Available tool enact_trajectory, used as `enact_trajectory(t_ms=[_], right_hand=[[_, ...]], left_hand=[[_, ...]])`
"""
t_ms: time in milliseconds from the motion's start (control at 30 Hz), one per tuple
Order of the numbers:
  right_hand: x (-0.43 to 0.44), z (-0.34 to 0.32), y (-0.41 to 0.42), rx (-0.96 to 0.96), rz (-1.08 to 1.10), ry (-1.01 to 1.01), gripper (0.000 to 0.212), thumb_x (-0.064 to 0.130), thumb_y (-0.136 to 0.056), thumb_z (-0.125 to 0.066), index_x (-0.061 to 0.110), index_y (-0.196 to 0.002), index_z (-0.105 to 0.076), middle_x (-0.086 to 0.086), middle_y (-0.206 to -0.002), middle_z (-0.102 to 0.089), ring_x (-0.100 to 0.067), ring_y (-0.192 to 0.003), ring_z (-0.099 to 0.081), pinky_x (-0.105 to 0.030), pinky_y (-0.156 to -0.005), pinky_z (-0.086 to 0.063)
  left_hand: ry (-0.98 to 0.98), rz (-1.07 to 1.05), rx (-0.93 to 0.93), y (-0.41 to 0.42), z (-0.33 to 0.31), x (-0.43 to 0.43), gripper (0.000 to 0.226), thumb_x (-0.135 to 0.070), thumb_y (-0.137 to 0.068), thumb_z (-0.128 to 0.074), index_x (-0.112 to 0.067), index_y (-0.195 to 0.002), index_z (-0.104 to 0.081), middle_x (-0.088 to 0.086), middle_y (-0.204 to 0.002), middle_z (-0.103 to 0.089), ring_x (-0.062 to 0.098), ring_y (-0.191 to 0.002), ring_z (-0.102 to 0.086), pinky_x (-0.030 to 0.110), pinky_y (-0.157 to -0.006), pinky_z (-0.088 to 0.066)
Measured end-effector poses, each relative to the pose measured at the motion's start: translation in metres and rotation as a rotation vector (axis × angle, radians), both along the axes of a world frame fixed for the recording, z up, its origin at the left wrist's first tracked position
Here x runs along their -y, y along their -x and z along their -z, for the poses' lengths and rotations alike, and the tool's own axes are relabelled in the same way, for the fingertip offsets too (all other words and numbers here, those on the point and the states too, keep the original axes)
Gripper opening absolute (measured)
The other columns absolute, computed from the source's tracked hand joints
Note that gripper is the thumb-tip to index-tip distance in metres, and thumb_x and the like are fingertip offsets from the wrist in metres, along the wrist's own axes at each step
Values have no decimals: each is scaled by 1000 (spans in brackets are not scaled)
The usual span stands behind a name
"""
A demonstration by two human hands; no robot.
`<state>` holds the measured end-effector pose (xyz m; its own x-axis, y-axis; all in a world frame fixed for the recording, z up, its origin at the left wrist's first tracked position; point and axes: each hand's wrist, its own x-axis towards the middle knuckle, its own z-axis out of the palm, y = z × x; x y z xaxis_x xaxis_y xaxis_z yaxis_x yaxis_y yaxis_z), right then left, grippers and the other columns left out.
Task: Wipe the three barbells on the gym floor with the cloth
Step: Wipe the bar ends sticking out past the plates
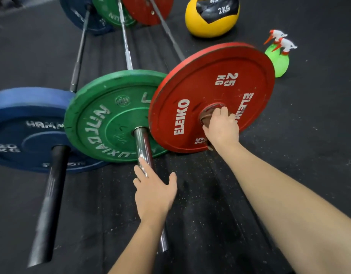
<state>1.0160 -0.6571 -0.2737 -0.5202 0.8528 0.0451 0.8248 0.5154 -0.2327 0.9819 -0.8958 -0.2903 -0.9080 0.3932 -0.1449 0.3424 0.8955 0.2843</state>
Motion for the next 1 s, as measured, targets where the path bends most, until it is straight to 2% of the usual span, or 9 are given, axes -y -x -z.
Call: enact_trajectory(t_ms=[167,267,500,733,1000], right_hand=[[15,-11,-21,-22,25,91,62,44,-93,-70,10,-139,-47,-13,-135,-51,-37,-120,-56,-41,-91,-55],[37,-14,-44,-5,54,122,57,42,-93,-69,12,-136,-46,-10,-130,-50,-31,-112,-56,-38,-87,-54],[69,-11,-69,110,133,53,64,46,-90,-71,14,-139,-44,-6,-127,-52,-26,-108,-59,-33,-81,-56],[60,-6,-50,91,146,-39,53,41,-86,-76,10,-124,-56,-8,-115,-58,-28,-100,-60,-35,-75,-55],[26,-6,9,85,109,-20,66,39,-91,-73,6,-141,-47,-14,-139,-51,-37,-122,-54,-44,-96,-55]], left_hand=[[-13,9,10,1,-2,1,105,-66,-93,-47,-14,-161,14,15,-167,-9,34,-141,-31,47,-98,-48],[-10,16,30,-1,-7,3,106,-64,-93,-48,-12,-161,14,16,-167,-9,35,-140,-32,47,-98,-48],[12,35,39,-1,-14,5,107,-63,-92,-47,-9,-160,17,17,-166,-9,34,-135,-36,43,-94,-51],[23,50,-3,6,2,3,110,-66,-91,-46,-8,-159,18,20,-165,-8,35,-132,-37,41,-90,-53],[7,38,-10,7,9,3,109,-66,-90,-45,-10,-160,17,17,-167,-8,35,-131,-37,42,-91,-53]])
